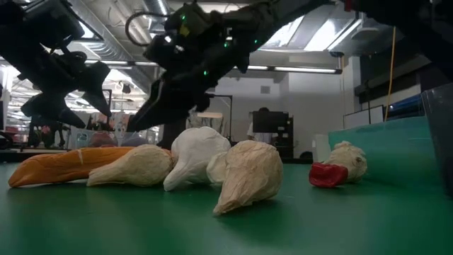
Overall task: Sort produce into baskets
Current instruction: Put the red pepper into the blue bin
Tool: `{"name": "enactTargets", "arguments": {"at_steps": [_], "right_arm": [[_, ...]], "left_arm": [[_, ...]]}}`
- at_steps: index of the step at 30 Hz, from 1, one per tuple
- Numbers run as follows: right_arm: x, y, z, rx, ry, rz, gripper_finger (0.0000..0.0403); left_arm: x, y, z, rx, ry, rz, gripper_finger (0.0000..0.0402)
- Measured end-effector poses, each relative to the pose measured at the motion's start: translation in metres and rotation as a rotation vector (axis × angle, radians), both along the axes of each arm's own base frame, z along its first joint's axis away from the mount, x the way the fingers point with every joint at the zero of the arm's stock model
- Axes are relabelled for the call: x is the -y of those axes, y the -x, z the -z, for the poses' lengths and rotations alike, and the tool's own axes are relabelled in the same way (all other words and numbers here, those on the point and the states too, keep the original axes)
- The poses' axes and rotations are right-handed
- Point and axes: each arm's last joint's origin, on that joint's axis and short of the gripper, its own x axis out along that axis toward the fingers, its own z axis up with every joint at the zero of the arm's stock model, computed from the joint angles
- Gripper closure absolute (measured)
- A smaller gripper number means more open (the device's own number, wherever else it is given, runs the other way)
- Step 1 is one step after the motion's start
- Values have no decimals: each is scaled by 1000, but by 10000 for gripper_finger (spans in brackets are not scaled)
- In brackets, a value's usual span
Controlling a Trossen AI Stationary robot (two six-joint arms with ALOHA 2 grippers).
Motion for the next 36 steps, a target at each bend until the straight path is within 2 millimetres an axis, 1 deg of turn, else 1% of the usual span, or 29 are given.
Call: {"name": "enactTargets", "arguments": {"at_steps": [6,12,17,19,22,27,30,33,36], "right_arm": [[0,-3,26,-45,17,-16,155],[1,-4,45,-84,24,-18,155],[1,-4,49,-103,-1,9,156],[1,-4,49,-110,-9,17,163],[0,-4,49,-118,-21,28,190],[0,-3,51,-137,-24,36,253],[0,-2,51,-150,-38,51,276],[0,-2,51,-157,-39,59,277],[0,-2,51,-166,-57,80,269]], "left_arm": [[0,0,0,1,-1,1,57],[0,0,0,2,-1,1,57],[0,0,0,3,-1,0,57],[0,0,0,3,-1,1,57],[0,0,0,3,-1,0,57],[0,0,0,3,-1,0,57],[0,0,0,3,-1,0,57],[0,0,0,3,-1,0,57],[0,0,0,3,0,0,57]]}}
